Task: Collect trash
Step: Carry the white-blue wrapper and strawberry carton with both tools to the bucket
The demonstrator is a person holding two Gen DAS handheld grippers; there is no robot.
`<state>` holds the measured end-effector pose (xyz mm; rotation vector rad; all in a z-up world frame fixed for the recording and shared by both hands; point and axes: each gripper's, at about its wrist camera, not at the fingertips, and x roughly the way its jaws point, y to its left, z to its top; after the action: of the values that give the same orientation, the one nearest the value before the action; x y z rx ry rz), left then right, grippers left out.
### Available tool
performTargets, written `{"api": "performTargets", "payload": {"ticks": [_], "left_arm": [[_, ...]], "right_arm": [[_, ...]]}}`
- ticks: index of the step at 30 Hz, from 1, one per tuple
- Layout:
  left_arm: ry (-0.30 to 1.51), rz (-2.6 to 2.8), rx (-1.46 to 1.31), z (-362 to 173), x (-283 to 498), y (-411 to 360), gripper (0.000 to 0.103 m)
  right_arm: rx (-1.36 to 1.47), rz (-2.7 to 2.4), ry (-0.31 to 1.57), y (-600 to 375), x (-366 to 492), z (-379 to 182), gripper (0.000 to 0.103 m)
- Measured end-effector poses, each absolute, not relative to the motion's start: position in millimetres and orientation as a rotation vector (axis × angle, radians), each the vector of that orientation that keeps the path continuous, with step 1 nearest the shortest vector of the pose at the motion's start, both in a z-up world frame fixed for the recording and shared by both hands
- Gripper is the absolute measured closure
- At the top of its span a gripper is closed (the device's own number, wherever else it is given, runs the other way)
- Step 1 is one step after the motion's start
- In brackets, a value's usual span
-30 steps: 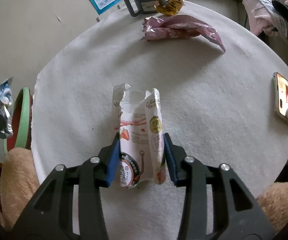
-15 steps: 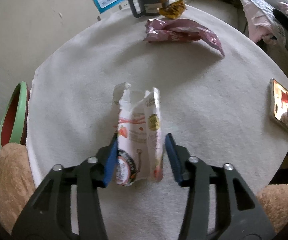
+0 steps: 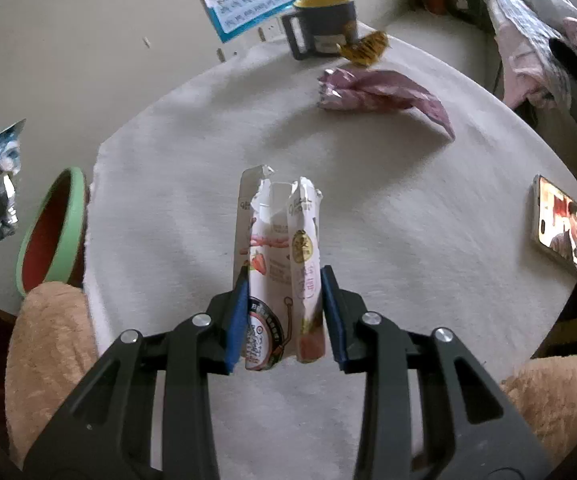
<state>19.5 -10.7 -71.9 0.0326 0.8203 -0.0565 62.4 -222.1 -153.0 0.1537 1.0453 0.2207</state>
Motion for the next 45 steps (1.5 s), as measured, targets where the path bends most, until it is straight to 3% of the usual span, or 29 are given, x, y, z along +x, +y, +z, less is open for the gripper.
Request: {"api": "performTargets", "payload": {"ticks": [24,45], "left_arm": [[0.788,0.047,-0.142,-73.7,14.9,71.1,0.076],[0.768,0.143,-0.204,-77.9,8.9,129.5,0.076]], "right_arm": [[0.090,0.395,0.962,-135.3,50.9,-80.4,0.069],[0.017,0.482,0.995,-70.7,58.4,-79.4,0.069]]}}
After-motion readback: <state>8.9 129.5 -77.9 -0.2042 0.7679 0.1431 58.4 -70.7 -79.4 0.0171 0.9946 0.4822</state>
